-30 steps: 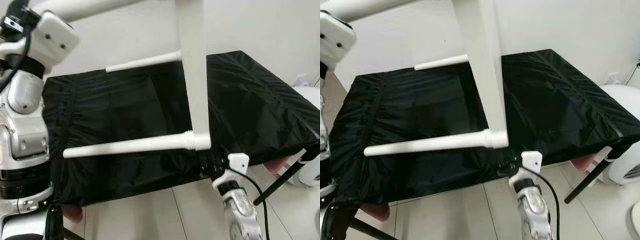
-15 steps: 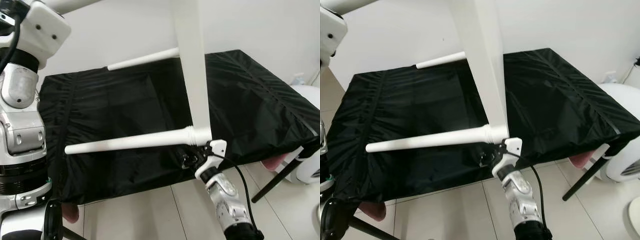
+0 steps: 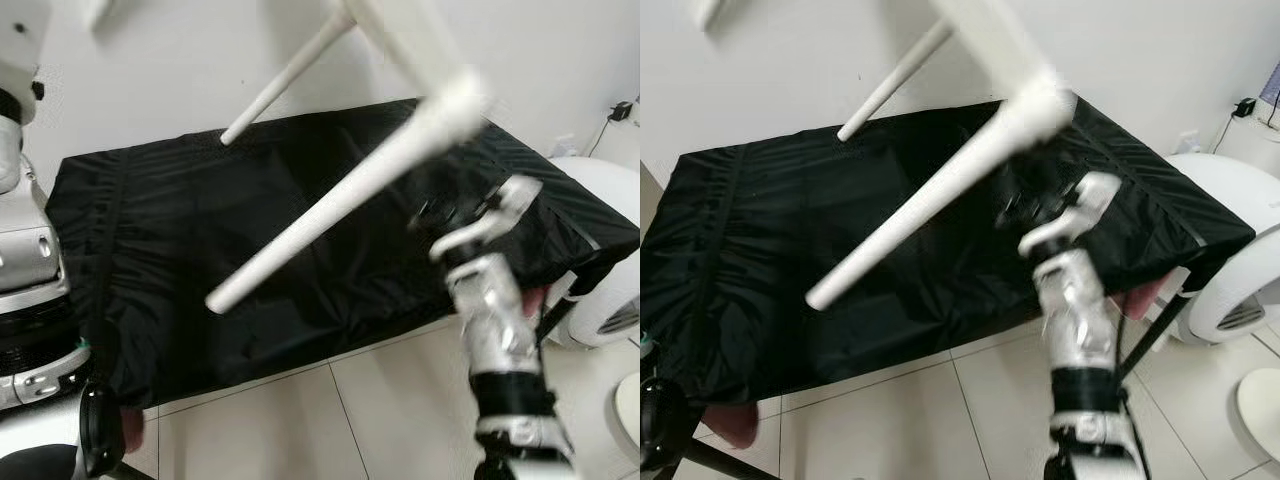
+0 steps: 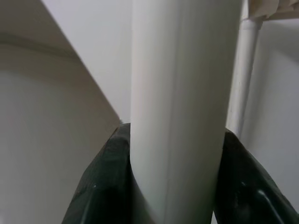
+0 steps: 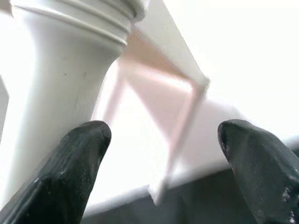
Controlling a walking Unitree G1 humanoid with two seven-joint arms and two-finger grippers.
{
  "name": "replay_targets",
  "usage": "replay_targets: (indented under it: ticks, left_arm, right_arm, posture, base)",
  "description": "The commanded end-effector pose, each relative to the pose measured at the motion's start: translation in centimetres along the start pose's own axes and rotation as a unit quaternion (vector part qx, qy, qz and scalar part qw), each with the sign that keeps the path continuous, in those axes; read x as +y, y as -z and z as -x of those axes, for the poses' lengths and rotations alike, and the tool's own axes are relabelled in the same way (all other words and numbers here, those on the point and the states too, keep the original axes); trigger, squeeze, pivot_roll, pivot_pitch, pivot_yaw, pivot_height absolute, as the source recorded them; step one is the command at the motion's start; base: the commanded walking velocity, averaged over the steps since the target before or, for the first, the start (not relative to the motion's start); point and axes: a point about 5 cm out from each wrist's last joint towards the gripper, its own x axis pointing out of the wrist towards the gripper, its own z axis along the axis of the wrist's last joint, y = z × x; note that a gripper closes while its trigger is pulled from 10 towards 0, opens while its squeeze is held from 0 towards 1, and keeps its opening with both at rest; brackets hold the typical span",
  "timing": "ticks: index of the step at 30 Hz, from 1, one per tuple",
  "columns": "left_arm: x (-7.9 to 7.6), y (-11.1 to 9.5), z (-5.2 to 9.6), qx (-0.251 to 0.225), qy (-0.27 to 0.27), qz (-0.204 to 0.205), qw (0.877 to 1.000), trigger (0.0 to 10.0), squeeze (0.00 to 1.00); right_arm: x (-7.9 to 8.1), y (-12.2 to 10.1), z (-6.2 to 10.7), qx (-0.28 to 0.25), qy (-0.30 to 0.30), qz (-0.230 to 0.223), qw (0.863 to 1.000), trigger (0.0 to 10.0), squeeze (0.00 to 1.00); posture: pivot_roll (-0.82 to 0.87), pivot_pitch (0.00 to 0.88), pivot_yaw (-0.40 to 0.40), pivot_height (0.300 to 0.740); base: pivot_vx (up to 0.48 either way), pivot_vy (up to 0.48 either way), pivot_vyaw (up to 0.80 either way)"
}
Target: Building children table
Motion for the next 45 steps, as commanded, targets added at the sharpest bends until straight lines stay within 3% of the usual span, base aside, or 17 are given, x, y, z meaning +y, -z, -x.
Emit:
replay_targets:
  ticks: [1, 3, 10, 14, 16, 21, 23, 24, 27, 34, 35, 36, 39, 42, 43, 44, 45]
  left_arm:
    - [-4.1, -1.7, 0.0, -0.040, 0.136, 0.027, 0.989, 10.0, 0.00]
    - [-4.5, -1.4, 0.1, -0.023, 0.146, 0.058, 0.987, 10.0, 0.00]
    - [-5.8, -0.1, 1.0, 0.024, 0.175, 0.101, 0.979, 10.0, 0.00]
    - [-6.7, 0.7, 1.6, 0.055, 0.191, 0.126, 0.972, 10.0, 0.00]
    - [-7.1, 0.9, 1.9, 0.064, 0.192, 0.130, 0.971, 10.0, 0.00]
    - [-8.7, 1.6, 3.2, 0.091, 0.217, 0.156, 0.959, 10.0, 0.00]
    - [-10.6, 2.3, 4.9, 0.123, 0.235, 0.160, 0.951, 10.0, 0.00]
    - [-10.6, 2.3, 4.9, 0.123, 0.235, 0.160, 0.951, 10.0, 0.00]
    - [-13.3, 3.0, 7.2, 0.168, 0.261, 0.159, 0.937, 10.0, 0.00]
    - [-14.7, 3.2, 8.4, 0.211, 0.266, 0.195, 0.920, 10.0, 0.00]
    - [-15.0, 3.3, 8.6, 0.228, 0.255, 0.214, 0.915, 10.0, 0.89]
    - [-15.3, 3.3, 8.7, 0.231, 0.261, 0.217, 0.912, 10.0, 1.00]
    - [-15.5, 3.3, 8.9, 0.235, 0.261, 0.225, 0.909, 10.0, 1.00]
    - [-16.6, 2.7, 9.7, 0.241, 0.300, 0.248, 0.889, 10.0, 1.00]
    - [-16.6, 2.7, 9.7, 0.241, 0.300, 0.248, 0.889, 10.0, 1.00]
    - [-16.7, 1.9, 10.1, 0.227, 0.318, 0.259, 0.883, 10.0, 0.80]
    - [-16.7, 1.9, 10.1, 0.227, 0.318, 0.259, 0.883, 10.0, 0.80]
  right_arm:
    - [5.6, -2.7, -3.5, -0.064, -0.145, -0.007, 0.987, 10.0, 0.00]
    - [5.8, -4.2, -4.7, -0.086, -0.158, 0.007, 0.984, 10.0, 0.00]
    - [5.9, -5.3, -5.8, -0.100, -0.160, 0.010, 0.982, 10.0, 0.00]
    - [6.3, -5.2, -6.4, -0.072, -0.169, -0.031, 0.983, 10.0, 0.00]
    - [7.0, -4.1, -5.7, -0.024, -0.204, -0.026, 0.978, 10.0, 0.00]
    - [6.6, -2.6, -4.5, 0.028, -0.201, -0.005, 0.979, 10.0, 0.00]
    - [5.5, -1.8, -3.7, 0.061, -0.178, 0.020, 0.982, 10.0, 0.00]
    - [5.5, -1.8, -3.7, 0.061, -0.178, 0.020, 0.982, 10.0, 0.00]
    - [4.0, -1.5, -3.0, 0.091, -0.145, 0.048, 0.984, 10.0, 0.00]
    - [3.6, -1.5, -2.3, 0.112, -0.136, 0.049, 0.983, 10.0, 0.00]
    - [3.6, -1.4, -2.1, 0.117, -0.134, 0.046, 0.983, 10.0, 0.00]
    - [3.5, -1.3, -1.9, 0.120, -0.131, 0.045, 0.983, 10.0, 0.00]
    - [3.5, -1.2, -1.8, 0.123, -0.130, 0.044, 0.983, 10.0, 0.00]
    - [2.8, -0.5, -1.2, 0.143, -0.103, 0.051, 0.983, 10.0, 0.00]
    - [2.8, -0.5, -1.2, 0.143, -0.103, 0.051, 0.983, 10.0, 0.00]
    - [2.4, -0.3, -0.7, 0.147, -0.089, 0.060, 0.983, 10.0, 0.00]
    - [2.4, -0.3, -0.7, 0.147, -0.089, 0.060, 0.983, 10.0, 0.00]
  posture:
    - [0.03, 0.000, 0.076, 0.740]
    - [0.01, 0.000, 0.066, 0.740]
    - [0.01, 0.000, 0.059, 0.740]
    - [0.01, 0.000, 0.049, 0.740]
    - [0.01, 0.000, 0.045, 0.740]
    - [0.01, 0.000, 0.044, 0.740]
    - [-0.01, 0.000, 0.050, 0.740]
    - [-0.01, 0.000, 0.050, 0.740]
    - [-0.02, 0.000, 0.050, 0.740]
    - [-0.02, 0.022, 0.047, 0.740]
    - [-0.02, 0.022, 0.047, 0.740]
    - [-0.02, 0.029, 0.043, 0.740]
    - [-0.02, 0.044, 0.039, 0.740]
    - [0.00, 0.064, 0.025, 0.740]
    - [0.00, 0.064, 0.025, 0.740]
    - [0.00, 0.071, 0.020, 0.740]
    - [0.00, 0.071, 0.020, 0.740]
  base:
    - [0.000, 0.000, 0.00]
    - [0.000, 0.000, 0.00]
    - [0.000, 0.000, 0.00]
    - [0.000, 0.000, 0.00]
    - [0.000, 0.000, 0.00]
    - [0.000, 0.000, 0.00]
    - [0.000, 0.000, 0.00]
    - [0.000, 0.000, 0.00]
    - [0.000, 0.000, 0.00]
    - [0.000, 0.000, 0.00]
    - [0.000, 0.000, 0.00]
    - [0.000, 0.000, 0.00]
    - [0.000, 0.000, 0.00]
    - [0.000, 0.000, 0.00]
    - [0.000, 0.000, 0.00]
    - [0.000, 0.000, 0.00]
    - [0.000, 0.000, 0.00]
